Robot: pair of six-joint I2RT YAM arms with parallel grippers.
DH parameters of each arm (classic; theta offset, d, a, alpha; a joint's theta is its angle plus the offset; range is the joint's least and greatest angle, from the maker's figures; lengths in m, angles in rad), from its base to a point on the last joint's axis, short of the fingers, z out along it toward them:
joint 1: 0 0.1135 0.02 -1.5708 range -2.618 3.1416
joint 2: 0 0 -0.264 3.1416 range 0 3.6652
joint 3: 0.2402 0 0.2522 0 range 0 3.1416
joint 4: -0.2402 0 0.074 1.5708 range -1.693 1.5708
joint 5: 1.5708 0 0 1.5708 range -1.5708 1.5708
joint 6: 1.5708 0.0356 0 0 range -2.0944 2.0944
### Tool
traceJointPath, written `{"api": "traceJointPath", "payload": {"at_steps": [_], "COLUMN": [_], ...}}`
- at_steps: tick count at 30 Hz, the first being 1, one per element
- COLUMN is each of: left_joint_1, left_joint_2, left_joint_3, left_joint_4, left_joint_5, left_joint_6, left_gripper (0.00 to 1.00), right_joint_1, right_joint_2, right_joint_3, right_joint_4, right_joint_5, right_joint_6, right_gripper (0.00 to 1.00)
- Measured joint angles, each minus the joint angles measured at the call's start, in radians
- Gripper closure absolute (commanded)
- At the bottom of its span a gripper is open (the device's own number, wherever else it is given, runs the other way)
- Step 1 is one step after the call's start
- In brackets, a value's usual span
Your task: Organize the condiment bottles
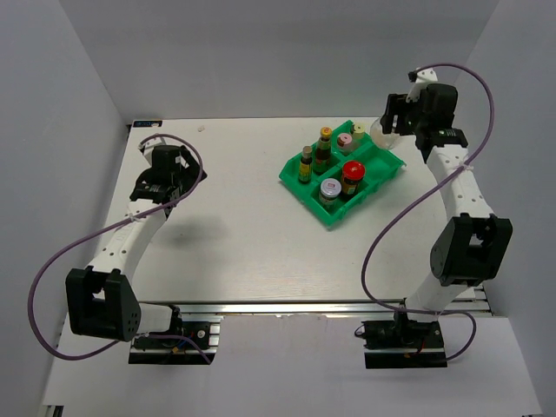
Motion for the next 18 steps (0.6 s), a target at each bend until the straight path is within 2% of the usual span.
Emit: {"api": "traceJointPath", "payload": {"at_steps": [11,18], "left_joint_1": [0.000,0.000], "left_joint_2": [0.000,0.001], "left_joint_3": [0.016,0.016], "left_joint_4": [-0.010,-0.010], "left_joint_5": [-0.037,-0.038], "left_joint_6": [0.010,0.010], "left_gripper": [0.02,0.02], "right_joint_1": [-0.041,-0.041], "right_joint_2": [0.225,0.288], "right_joint_3": [-0.006,-0.001], "right_joint_4": [-0.005,-0.013], "right_joint_5": [-0.100,-0.104], "right_joint_6": [-0.084,-0.159], "right_gripper": [0.98,0.95]}}
